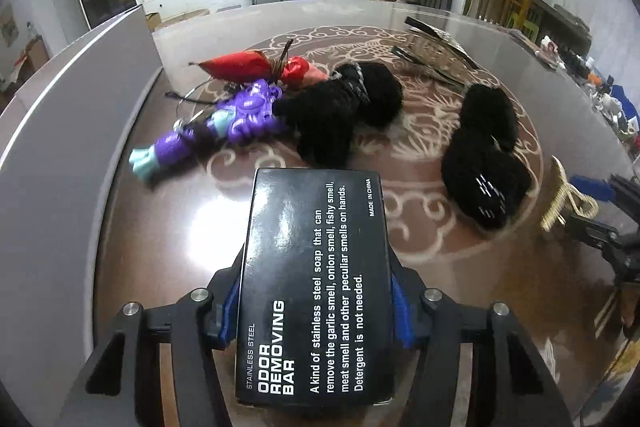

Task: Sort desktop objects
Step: 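Carry the black box and gold clip into the white bin and release both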

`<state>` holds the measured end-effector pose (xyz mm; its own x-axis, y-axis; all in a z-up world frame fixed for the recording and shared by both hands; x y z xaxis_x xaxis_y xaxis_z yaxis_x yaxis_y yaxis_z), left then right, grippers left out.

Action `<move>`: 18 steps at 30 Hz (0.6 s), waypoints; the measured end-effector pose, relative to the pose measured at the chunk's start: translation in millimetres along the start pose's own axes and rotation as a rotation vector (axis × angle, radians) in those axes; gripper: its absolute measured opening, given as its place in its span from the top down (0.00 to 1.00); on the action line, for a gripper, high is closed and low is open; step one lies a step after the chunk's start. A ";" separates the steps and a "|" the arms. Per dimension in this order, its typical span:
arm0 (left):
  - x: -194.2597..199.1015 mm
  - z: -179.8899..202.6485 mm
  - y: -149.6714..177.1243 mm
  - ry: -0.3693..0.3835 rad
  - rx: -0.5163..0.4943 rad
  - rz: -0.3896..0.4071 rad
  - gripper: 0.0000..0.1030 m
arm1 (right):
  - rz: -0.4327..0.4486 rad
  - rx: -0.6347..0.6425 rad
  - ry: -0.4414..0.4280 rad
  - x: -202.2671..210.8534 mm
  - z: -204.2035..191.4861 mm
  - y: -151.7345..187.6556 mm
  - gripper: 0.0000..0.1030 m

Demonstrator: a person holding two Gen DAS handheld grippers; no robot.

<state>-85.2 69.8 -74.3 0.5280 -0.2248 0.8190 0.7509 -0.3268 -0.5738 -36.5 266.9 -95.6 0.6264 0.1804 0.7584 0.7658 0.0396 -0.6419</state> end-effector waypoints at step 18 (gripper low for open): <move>49.1 5.1 12.1 0.094 0.147 0.108 0.44 | 0.005 0.138 -0.022 47.1 -36.5 -7.8 0.69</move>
<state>-48.1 59.4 -41.0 0.5742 -0.3381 0.7457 0.7454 -0.1607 -0.6469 -7.6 239.2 -50.8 0.6253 0.2026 0.7536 0.7346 0.1731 -0.6561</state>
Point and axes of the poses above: each gripper's, at about its wrist camera, not at the fingertips, and x roughly against the way its jaws point, z to its right, y to its underside, the point moved 8 cm from there along -x, roughly the way its jaws point, and after that the axes turned 1 degree about z, right-handed, at the moved point
